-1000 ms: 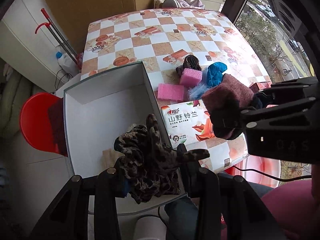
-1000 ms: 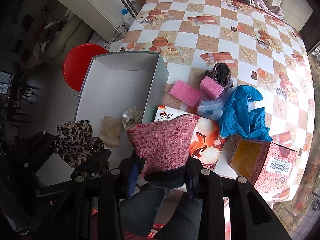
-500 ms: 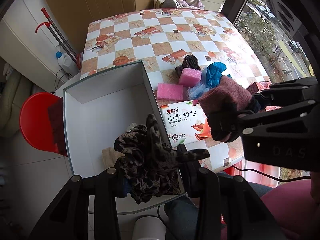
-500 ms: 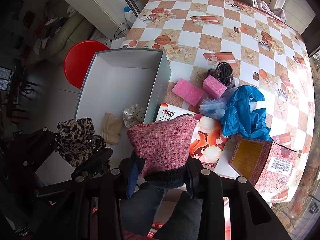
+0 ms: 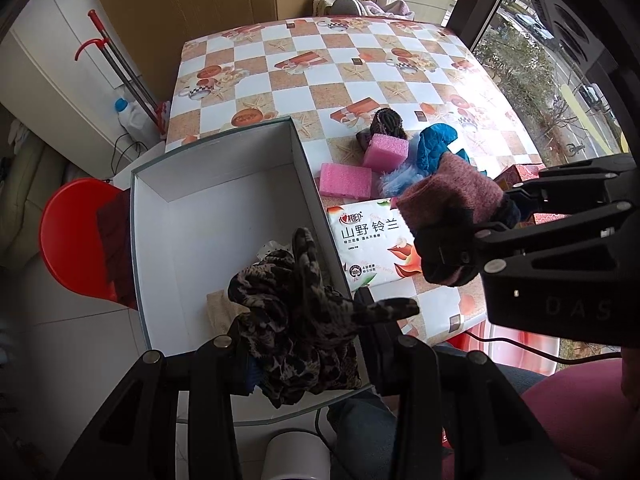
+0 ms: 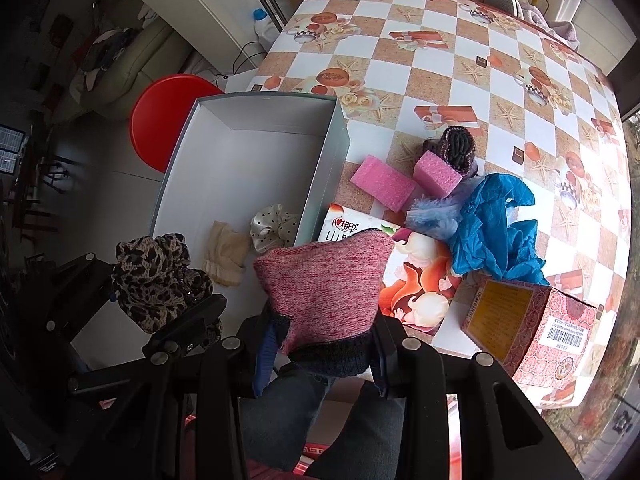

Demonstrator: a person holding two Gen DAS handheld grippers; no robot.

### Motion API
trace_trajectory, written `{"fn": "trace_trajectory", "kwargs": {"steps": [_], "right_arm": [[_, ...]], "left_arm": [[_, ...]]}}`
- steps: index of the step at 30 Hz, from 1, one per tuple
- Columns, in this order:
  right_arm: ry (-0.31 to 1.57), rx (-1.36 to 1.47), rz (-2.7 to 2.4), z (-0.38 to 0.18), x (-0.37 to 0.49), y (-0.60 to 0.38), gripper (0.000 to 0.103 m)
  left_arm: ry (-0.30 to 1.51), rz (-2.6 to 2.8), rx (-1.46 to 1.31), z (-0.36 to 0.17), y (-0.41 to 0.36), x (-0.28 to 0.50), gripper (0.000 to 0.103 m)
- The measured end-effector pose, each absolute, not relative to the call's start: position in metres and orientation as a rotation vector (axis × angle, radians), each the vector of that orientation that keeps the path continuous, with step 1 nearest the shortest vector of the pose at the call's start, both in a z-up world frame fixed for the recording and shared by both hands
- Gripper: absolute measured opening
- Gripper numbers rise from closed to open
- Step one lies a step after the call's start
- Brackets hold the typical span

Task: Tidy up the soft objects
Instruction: 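Carry the pink hat and leopard scrunchie over the white box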

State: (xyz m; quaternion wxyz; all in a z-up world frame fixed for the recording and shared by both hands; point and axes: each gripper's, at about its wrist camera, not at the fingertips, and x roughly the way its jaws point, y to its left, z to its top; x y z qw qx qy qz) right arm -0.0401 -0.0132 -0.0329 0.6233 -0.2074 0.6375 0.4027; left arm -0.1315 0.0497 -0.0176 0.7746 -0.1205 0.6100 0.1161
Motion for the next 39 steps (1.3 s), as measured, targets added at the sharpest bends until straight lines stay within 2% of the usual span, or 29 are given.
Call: {"fn": "trace_trajectory", "kwargs": {"steps": [39], "right_arm": [[1.459,-0.581,1.011,-0.04,-0.064,0.03,0.039]], "left_arm": [[1.33,0.357,-0.374,-0.025,0.087,-0.169,0.044]]}}
